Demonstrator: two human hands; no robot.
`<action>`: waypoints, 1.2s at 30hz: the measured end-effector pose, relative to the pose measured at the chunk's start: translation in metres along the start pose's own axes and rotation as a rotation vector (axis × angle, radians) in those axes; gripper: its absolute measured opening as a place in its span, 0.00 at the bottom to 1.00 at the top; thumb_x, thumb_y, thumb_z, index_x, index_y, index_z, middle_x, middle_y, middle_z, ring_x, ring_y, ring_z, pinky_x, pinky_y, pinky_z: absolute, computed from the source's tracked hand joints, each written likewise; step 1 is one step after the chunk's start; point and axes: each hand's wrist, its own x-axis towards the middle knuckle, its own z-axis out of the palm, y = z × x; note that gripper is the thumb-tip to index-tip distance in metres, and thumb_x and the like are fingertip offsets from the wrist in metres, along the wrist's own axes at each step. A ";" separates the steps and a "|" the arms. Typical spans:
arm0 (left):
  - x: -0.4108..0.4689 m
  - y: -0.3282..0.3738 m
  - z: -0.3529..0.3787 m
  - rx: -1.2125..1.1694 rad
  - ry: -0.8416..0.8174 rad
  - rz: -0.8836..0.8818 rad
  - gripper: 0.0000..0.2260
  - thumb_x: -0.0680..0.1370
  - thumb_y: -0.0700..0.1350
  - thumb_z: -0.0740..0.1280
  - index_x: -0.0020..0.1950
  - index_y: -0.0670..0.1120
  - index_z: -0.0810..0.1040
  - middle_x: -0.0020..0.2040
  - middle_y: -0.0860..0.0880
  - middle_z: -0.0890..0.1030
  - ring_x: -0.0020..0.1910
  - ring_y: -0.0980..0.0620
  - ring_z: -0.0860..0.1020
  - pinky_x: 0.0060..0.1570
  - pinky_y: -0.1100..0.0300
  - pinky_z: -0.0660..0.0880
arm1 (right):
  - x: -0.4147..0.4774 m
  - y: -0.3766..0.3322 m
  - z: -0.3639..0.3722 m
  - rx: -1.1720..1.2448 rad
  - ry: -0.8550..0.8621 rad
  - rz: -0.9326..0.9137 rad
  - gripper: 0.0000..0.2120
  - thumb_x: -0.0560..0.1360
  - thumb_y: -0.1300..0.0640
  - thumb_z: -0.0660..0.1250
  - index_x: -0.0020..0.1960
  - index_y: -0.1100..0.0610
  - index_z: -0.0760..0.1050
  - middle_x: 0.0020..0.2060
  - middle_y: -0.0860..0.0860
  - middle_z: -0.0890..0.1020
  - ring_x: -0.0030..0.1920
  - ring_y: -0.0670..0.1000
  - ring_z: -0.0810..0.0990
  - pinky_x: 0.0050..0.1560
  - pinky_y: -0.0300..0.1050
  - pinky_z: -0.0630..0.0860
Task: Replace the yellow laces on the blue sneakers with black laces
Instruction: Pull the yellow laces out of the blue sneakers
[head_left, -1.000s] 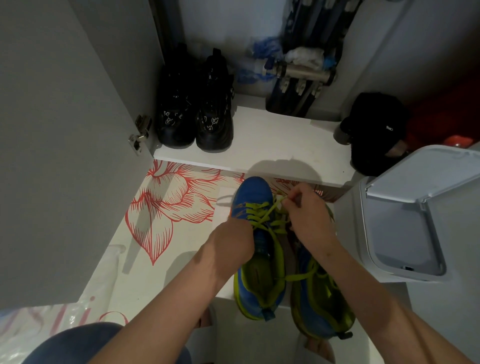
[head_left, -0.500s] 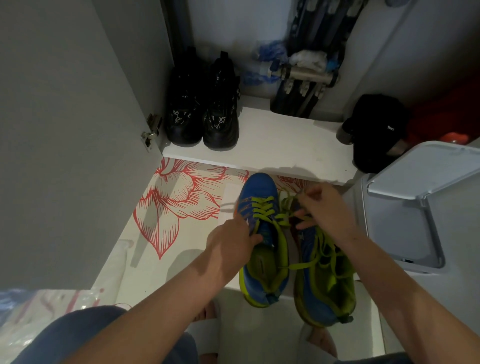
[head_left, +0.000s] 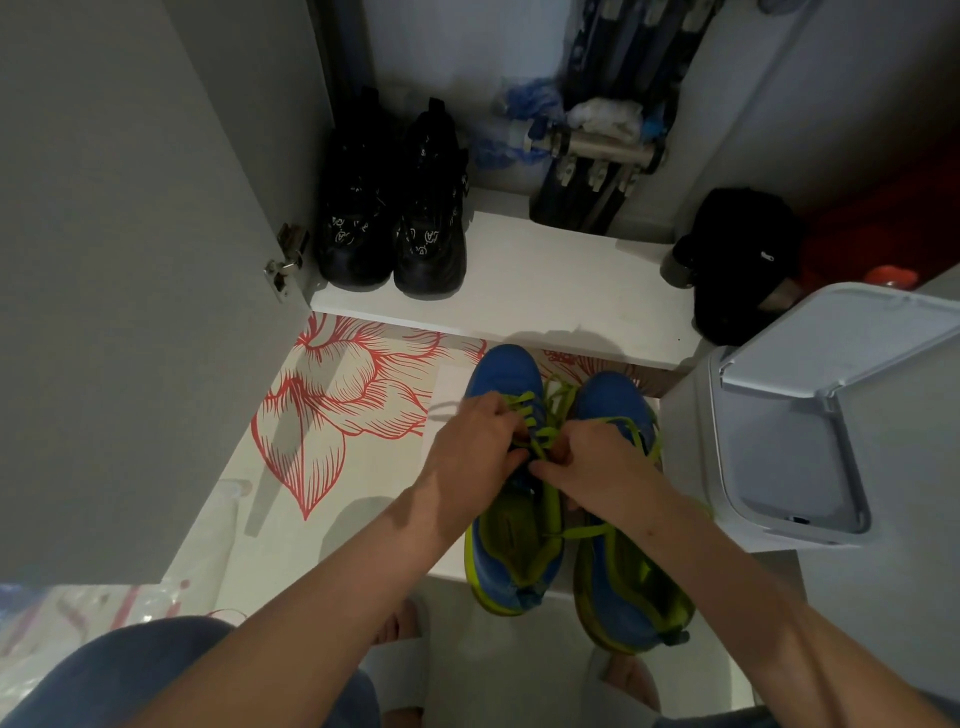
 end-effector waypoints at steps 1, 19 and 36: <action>0.001 0.000 0.001 -0.007 0.002 -0.011 0.12 0.77 0.48 0.65 0.59 0.47 0.77 0.59 0.48 0.72 0.59 0.50 0.71 0.52 0.59 0.69 | 0.002 0.000 0.001 -0.004 0.008 -0.005 0.13 0.75 0.53 0.66 0.35 0.56 0.68 0.37 0.60 0.81 0.40 0.58 0.82 0.41 0.49 0.76; 0.000 0.013 -0.008 0.017 0.121 -0.180 0.09 0.76 0.49 0.63 0.54 0.51 0.78 0.53 0.49 0.75 0.56 0.49 0.68 0.52 0.56 0.67 | 0.002 0.006 -0.003 0.143 -0.095 0.064 0.12 0.77 0.57 0.64 0.46 0.67 0.76 0.33 0.60 0.82 0.23 0.48 0.76 0.26 0.37 0.74; 0.001 0.014 0.007 -0.002 0.126 -0.108 0.05 0.76 0.47 0.65 0.49 0.48 0.80 0.49 0.49 0.76 0.52 0.51 0.69 0.48 0.60 0.63 | 0.000 0.001 -0.003 0.072 -0.077 0.025 0.10 0.77 0.57 0.63 0.40 0.61 0.72 0.41 0.64 0.83 0.37 0.57 0.81 0.43 0.51 0.79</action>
